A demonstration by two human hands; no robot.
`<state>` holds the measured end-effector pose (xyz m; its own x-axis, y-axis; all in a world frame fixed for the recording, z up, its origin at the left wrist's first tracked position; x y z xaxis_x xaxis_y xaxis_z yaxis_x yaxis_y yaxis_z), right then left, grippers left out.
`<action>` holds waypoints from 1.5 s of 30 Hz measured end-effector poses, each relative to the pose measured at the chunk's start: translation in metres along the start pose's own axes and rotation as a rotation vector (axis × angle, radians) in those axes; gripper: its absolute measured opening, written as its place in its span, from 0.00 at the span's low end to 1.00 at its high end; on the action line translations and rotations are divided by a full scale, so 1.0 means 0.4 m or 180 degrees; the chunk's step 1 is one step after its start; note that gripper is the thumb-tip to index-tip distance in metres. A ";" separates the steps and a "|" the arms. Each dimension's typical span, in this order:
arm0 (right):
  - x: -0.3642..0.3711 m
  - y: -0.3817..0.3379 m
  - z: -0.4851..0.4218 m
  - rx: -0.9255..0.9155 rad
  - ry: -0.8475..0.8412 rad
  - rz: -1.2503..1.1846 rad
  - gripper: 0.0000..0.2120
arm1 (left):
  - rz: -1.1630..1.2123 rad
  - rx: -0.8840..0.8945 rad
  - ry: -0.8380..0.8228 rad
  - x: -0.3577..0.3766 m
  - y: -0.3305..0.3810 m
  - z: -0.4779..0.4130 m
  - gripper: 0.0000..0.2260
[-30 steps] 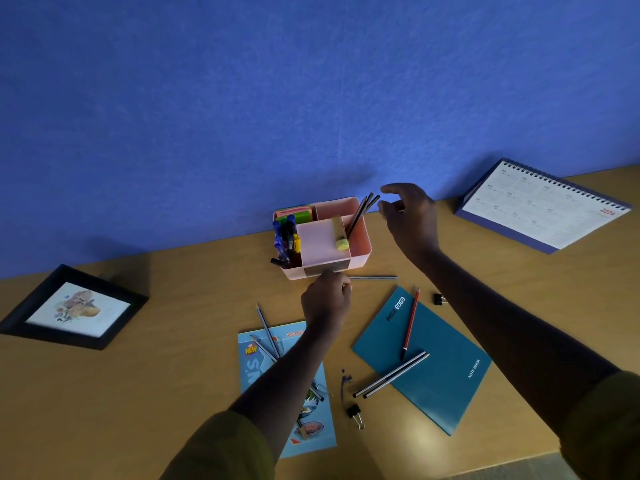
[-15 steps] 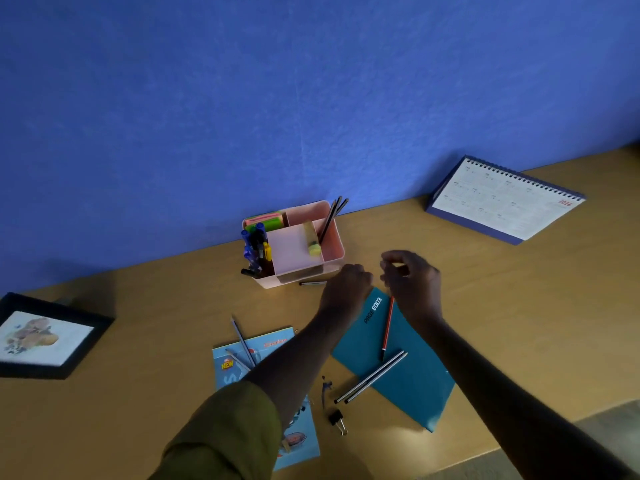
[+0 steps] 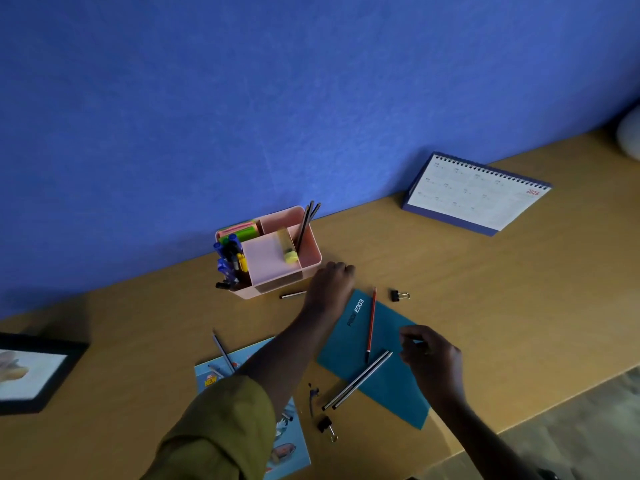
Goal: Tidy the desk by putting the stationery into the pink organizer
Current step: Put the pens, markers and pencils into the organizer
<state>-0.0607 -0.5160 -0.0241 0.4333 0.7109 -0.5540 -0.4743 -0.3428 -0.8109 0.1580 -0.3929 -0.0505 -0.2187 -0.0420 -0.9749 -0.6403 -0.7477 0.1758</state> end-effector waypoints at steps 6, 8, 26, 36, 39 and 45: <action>0.005 0.064 0.015 -0.0102 -0.0328 0.0719 0.08 | 0.0299 0.0095 0.0062 -0.034 0.014 0.027 0.15; 0.015 0.086 0.020 0.0245 -0.0476 0.0740 0.07 | 0.0475 0.0126 0.0196 -0.050 0.019 0.042 0.16; 0.097 0.082 0.056 0.1052 -0.0443 0.0333 0.08 | 0.2655 -0.0379 0.2317 -0.435 -0.079 0.126 0.09; 0.113 0.116 0.028 0.1082 -0.0213 0.0434 0.09 | 0.2577 -0.0834 0.2621 -0.482 -0.165 0.087 0.05; 0.112 0.112 0.024 0.1066 -0.0186 0.0453 0.08 | 0.2319 -0.0964 0.2435 -0.451 -0.168 0.080 0.05; 0.102 0.112 0.022 0.1069 -0.0083 0.0433 0.08 | 0.2266 -0.1143 0.2467 -0.431 -0.182 0.078 0.06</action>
<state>-0.0712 -0.4970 -0.0813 0.3313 0.6896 -0.6440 -0.7533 -0.2176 -0.6206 0.2194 -0.3104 0.1088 0.1482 -0.8469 -0.5106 -0.2738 -0.5313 0.8017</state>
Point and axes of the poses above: each hand's wrist, its own z-axis away from the middle knuckle, its own x-axis out of the palm, y = z × x, the point moved 2 cm from there along -z, towards the middle knuckle, and after that the axes turned 2 degrees about -x, right-handed, at the moved point
